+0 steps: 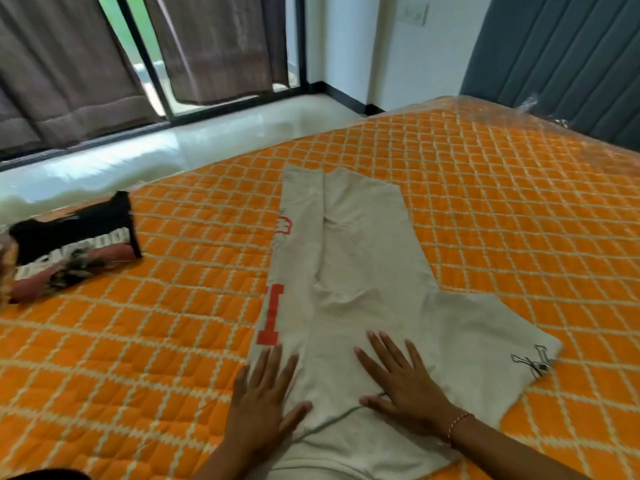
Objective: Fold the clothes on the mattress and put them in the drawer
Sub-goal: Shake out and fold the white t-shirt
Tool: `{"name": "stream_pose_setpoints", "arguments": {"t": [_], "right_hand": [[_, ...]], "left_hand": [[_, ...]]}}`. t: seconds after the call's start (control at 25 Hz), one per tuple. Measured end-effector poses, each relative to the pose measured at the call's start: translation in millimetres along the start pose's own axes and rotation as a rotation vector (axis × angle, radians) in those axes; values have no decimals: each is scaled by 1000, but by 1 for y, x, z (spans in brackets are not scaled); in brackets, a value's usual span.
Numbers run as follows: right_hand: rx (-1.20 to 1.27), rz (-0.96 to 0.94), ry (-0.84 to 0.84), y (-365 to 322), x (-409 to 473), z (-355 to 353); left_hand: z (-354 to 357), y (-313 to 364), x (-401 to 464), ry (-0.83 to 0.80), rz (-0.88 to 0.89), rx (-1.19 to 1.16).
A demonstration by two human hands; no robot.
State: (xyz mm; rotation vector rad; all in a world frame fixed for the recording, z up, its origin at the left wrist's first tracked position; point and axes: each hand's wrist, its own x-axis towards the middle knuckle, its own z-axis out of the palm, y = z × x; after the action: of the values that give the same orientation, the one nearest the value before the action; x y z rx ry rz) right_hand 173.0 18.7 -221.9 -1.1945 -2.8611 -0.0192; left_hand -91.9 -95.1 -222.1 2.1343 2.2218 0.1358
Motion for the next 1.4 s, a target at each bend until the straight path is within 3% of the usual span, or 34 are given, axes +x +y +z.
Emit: {"name": "stream_pose_setpoints", "arguments": {"t": [0.08, 0.16, 0.28, 0.36, 0.48, 0.56, 0.64, 0.72, 0.76, 0.84, 0.88, 1.0, 1.12, 1.2, 1.32, 1.4], "right_hand": [[61, 278, 156, 30, -4, -12], [217, 806, 295, 72, -11, -29], [461, 1458, 201, 126, -27, -54], [630, 1679, 191, 145, -37, -55], [1065, 1770, 377, 169, -44, -49], [1410, 1707, 450, 166, -37, -63], [1422, 1579, 492, 149, -18, -78], [1235, 1219, 571, 103, 14, -101], [1179, 996, 579, 70, 30, -115], [1190, 596, 469, -3, 52, -131], [1204, 408, 381, -37, 60, -133], [1090, -11, 165, -106, 73, -118], [949, -123, 53, -130, 77, -95], [926, -150, 107, -141, 81, -95], [996, -180, 211, -163, 99, -107], [1034, -200, 162, -180, 107, -107]], "left_hand": [[-8, 13, 13, 92, 22, -14], [-17, 46, 45, 211, 103, -56], [-19, 118, 112, 142, 264, -133], [-19, 161, 139, -71, 301, -121], [-8, 185, 141, -307, 349, -20], [-10, 183, 139, -302, 339, -100], [-39, 181, 144, -403, 177, -498], [-77, 170, 150, -453, -185, -1223], [-94, 151, 148, -521, -317, -1474], [-121, 112, 145, -627, -397, -1750], [-127, 90, 142, -602, -444, -1805], [-135, 33, 119, -521, -658, -1703], [-119, -7, 94, -611, -695, -1357], [-119, -20, 86, -528, -633, -1235], [-143, -40, 78, -250, -435, -1205], [-146, -59, 72, -197, -396, -1177]]}}
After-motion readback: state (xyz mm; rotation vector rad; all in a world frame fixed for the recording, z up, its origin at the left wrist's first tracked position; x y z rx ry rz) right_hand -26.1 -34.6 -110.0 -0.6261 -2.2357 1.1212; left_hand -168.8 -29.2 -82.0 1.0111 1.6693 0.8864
